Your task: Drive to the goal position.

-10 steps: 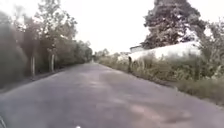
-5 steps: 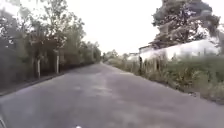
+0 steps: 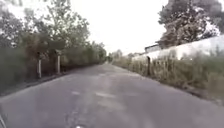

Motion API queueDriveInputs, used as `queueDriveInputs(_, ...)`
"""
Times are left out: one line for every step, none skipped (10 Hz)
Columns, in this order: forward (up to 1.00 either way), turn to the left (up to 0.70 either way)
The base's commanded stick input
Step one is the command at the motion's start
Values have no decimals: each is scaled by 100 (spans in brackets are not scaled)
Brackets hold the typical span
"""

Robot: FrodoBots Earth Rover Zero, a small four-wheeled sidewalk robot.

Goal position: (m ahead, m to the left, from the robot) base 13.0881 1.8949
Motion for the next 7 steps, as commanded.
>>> queueDriveInputs(100, 0)
queueDriveInputs(100, 30)
queueDriveInputs(100, 40)
queueDriveInputs(100, 40)
queueDriveInputs(100, 40)
queueDriveInputs(100, 40)
queueDriveInputs(100, 23)
